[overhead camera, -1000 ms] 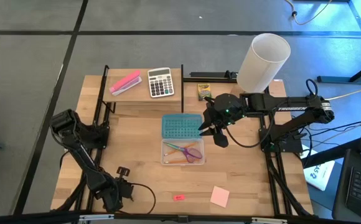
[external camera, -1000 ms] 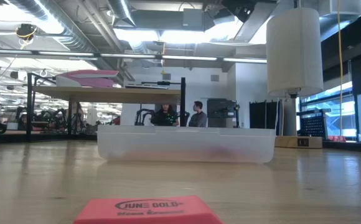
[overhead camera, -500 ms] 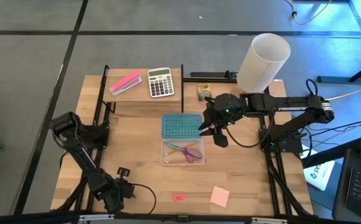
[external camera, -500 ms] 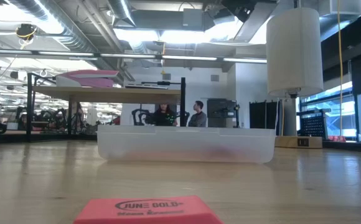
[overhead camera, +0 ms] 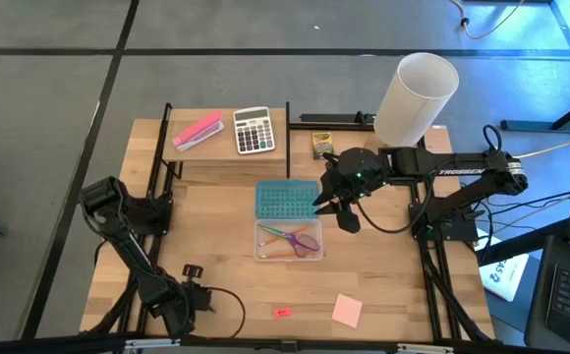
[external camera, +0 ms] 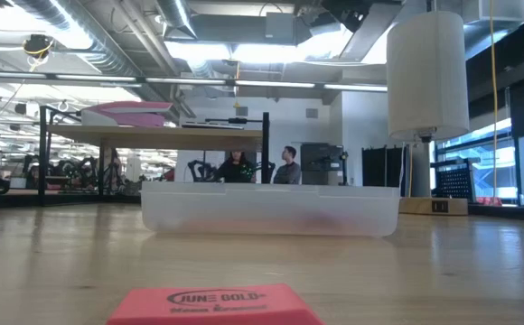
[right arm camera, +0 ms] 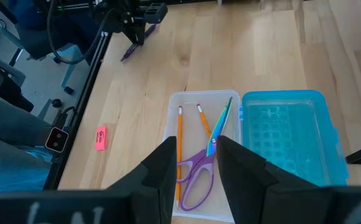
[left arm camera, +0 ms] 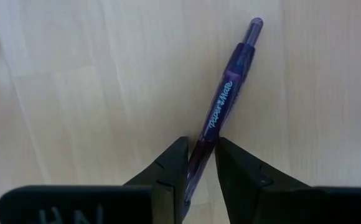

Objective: Pack school essentials
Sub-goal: Put the purple pen into the blue supply box

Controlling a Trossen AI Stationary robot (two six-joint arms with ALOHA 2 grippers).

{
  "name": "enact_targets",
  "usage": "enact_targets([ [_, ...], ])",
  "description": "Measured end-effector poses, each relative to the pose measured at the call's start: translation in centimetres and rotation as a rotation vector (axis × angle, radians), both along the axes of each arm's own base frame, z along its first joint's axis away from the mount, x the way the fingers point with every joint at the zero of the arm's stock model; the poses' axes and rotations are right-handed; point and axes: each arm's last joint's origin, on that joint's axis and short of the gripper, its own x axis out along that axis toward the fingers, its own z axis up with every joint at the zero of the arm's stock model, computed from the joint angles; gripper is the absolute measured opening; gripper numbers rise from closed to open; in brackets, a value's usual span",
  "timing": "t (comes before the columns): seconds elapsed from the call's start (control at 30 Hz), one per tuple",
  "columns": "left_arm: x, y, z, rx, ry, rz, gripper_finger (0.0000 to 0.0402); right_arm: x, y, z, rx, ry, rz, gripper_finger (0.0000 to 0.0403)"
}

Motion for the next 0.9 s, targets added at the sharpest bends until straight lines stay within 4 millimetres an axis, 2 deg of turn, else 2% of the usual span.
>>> enact_targets([
  [0.13, 0.03, 0.01, 0.00, -0.014, -0.004, 0.073, 0.0078, 0.00, 0.00, 0.00, -0.001, 0.000, 0.001, 0.0116],
  [0.53, 0.02, 0.00, -0.02, -0.014, -0.003, 0.075, 0.0076, 0.00, 0.00, 0.00, -0.002, -0.001, 0.002, 0.0116],
  [0.9, -0.06, -0.02, -0.04, -0.010, -0.009, 0.076, 0.0020, 0.00, 0.00, 0.00, -0.002, 0.000, 0.002, 0.0116],
])
